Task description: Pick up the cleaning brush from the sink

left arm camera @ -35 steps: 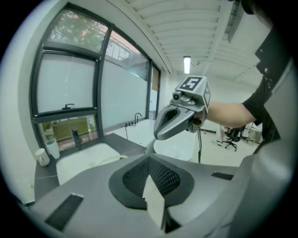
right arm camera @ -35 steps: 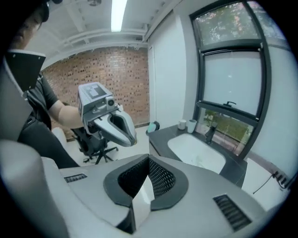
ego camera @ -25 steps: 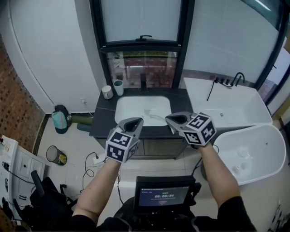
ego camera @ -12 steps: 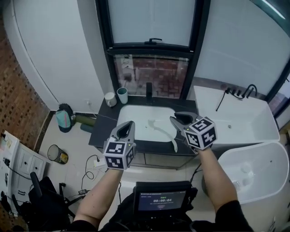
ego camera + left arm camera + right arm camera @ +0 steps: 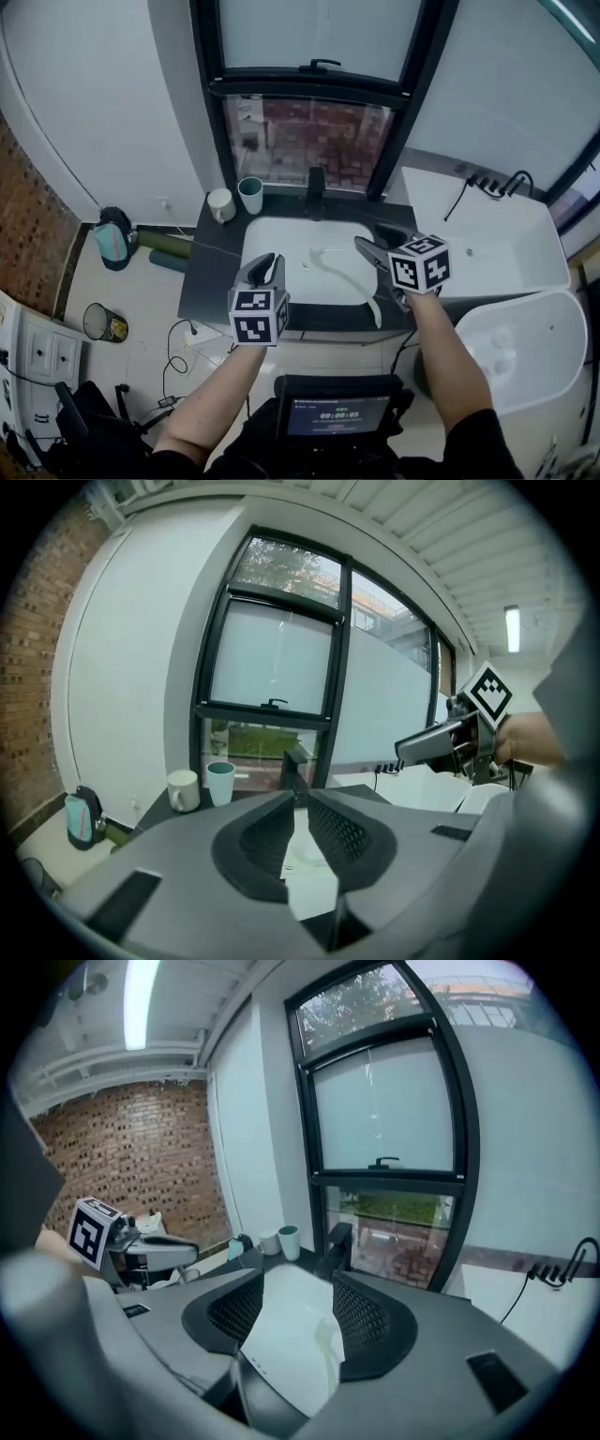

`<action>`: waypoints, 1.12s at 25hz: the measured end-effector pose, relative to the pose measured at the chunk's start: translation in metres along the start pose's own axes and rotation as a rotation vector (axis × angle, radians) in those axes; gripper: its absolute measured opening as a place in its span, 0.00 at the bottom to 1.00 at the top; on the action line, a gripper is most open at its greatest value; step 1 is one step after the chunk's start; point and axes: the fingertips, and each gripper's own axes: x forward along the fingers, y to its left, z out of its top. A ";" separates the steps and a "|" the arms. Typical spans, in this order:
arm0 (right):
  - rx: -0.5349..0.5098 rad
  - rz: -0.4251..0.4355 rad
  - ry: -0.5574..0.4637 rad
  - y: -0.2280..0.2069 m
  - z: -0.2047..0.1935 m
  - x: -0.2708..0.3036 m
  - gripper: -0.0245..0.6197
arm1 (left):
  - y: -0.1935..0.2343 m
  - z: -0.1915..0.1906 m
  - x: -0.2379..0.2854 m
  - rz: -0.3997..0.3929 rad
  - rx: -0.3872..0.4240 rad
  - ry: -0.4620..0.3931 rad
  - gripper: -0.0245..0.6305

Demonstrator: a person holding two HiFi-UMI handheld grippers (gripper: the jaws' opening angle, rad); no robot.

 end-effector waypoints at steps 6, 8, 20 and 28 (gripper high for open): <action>0.045 0.038 0.280 -0.046 -0.092 0.092 0.37 | 0.015 -0.033 0.062 0.024 -0.040 0.111 0.12; 0.066 0.054 0.369 -0.058 -0.125 0.114 0.37 | 0.022 -0.043 0.077 0.047 -0.068 0.148 0.12; 0.165 0.151 0.760 -0.121 -0.281 0.198 0.37 | 0.028 -0.113 0.172 0.158 -0.166 0.313 0.12; 0.173 0.156 0.938 -0.120 -0.311 0.223 0.12 | 0.038 -0.125 0.194 0.159 -0.196 0.339 0.12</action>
